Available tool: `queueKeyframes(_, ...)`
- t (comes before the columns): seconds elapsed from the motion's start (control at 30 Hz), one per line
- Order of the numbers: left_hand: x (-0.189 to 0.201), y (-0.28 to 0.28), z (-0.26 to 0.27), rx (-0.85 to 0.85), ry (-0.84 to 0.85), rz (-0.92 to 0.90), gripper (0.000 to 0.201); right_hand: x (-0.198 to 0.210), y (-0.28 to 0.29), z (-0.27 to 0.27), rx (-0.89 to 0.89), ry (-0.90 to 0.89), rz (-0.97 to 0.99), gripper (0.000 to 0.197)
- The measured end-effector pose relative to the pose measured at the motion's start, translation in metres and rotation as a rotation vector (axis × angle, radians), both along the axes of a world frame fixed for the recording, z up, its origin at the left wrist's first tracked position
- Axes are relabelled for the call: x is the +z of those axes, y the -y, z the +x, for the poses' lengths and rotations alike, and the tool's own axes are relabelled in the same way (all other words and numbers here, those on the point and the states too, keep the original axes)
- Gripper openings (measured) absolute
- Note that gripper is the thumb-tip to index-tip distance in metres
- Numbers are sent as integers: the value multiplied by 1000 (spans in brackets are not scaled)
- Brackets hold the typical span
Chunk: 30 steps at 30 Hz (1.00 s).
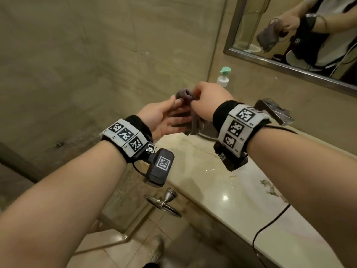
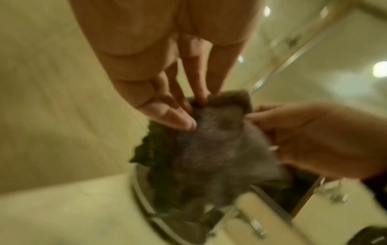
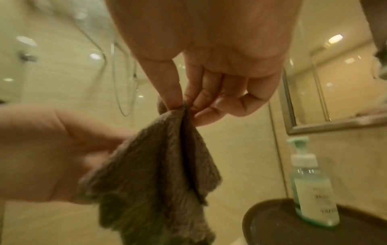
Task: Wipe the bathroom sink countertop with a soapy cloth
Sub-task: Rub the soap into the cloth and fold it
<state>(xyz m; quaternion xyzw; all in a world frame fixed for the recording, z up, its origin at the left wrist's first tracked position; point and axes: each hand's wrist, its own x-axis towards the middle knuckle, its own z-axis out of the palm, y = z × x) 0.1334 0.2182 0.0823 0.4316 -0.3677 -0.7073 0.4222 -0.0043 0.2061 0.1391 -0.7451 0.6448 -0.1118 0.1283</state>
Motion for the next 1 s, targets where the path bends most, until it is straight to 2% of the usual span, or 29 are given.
queueKeyframes(0.07, -12, 10, 13, 82, 269, -59, 34, -5, 5, 1, -11, 117, 60, 25)
queueKeyframes(0.13, -28, 23, 27, 156, 508, -90, 41, -16, 10, 2, -9, 182, 103, 23)
queueKeyframes(0.2, -45, 32, 38, 115, 613, -85, 54, -29, 16, 3, 3, 206, 135, 23)
queueKeyframes(0.27, -59, 39, 43, 8, 687, -110, 54, -43, 23, 3, -1, 243, 175, 22)
queueKeyframes(0.37, -80, 52, 39, -51, 707, -103, 53, -62, 31, 2, -11, 390, 301, 18)
queueKeyframes(0.43, -92, 61, 36, -46, 571, -49, 55, -73, 38, 2, 14, 444, 355, 11)
queueKeyframes(0.5, -98, 70, 36, -64, 464, -5, 42, -82, 46, 2, 10, 493, 382, 12)
queueKeyframes(0.57, -102, 78, 38, -70, 482, -3, 17, -89, 54, -1, -48, 590, 405, 19)
queueKeyframes(0.67, -100, 91, 40, -17, 566, -43, 16, -100, 66, -7, -203, 684, 462, 24)
queueKeyframes(0.73, -100, 101, 38, 10, 663, -74, 15, -114, 72, -10, -329, 620, 474, 12)
queueKeyframes(0.77, -102, 107, 35, -10, 766, -97, 24, -124, 74, -11, -383, 533, 460, 5)
queueKeyframes(0.87, -117, 114, 23, -239, 1247, -219, 61, -154, 70, -10, -432, 152, 355, 38)
queueKeyframes(0.93, -131, 115, 13, -486, 1500, -373, 71, -169, 62, -7, -264, -49, 211, 48)
queueKeyframes(1.0, -146, 117, 6, -690, 1615, -477, 73, -182, 59, -4, -27, -133, 151, 54)
